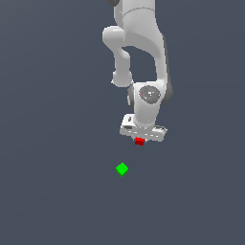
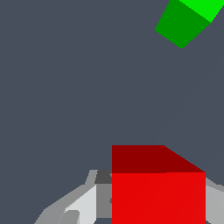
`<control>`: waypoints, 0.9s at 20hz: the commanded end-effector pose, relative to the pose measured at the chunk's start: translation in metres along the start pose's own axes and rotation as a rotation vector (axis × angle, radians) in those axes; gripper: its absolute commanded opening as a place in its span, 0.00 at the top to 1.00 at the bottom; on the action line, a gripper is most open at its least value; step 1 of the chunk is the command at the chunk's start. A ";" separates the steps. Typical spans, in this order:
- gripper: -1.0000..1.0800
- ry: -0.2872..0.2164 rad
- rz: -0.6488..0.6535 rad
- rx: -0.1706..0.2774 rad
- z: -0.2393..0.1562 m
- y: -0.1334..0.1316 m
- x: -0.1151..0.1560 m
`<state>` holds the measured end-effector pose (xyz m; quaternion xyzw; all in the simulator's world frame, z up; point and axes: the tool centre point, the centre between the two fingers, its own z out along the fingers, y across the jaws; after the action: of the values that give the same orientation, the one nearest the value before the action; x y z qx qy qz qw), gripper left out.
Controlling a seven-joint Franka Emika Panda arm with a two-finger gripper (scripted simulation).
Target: Stack the red cube on top of the green cube.
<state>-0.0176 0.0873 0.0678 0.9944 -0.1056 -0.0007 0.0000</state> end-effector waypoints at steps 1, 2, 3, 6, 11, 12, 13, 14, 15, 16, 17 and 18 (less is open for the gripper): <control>1.00 0.001 0.000 0.000 -0.018 0.000 0.000; 1.00 0.001 0.000 0.000 -0.025 0.000 0.000; 1.00 0.001 0.000 0.000 -0.030 0.000 0.000; 1.00 0.001 0.000 0.000 -0.044 0.000 0.000; 1.00 0.001 0.000 0.000 -0.052 0.000 0.001; 1.00 0.002 0.001 0.001 -0.051 0.000 0.001; 1.00 0.002 0.001 0.001 -0.050 0.000 0.001; 1.00 0.002 0.001 0.001 -0.050 0.000 0.002; 1.00 0.002 0.001 0.001 -0.050 0.001 0.003; 1.00 0.002 0.001 0.001 -0.049 0.002 0.005; 1.00 0.002 0.001 0.001 -0.048 0.002 0.006; 1.00 0.002 0.001 0.001 -0.048 0.003 0.009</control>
<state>-0.0123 0.0843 0.1163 0.9944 -0.1056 0.0002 -0.0001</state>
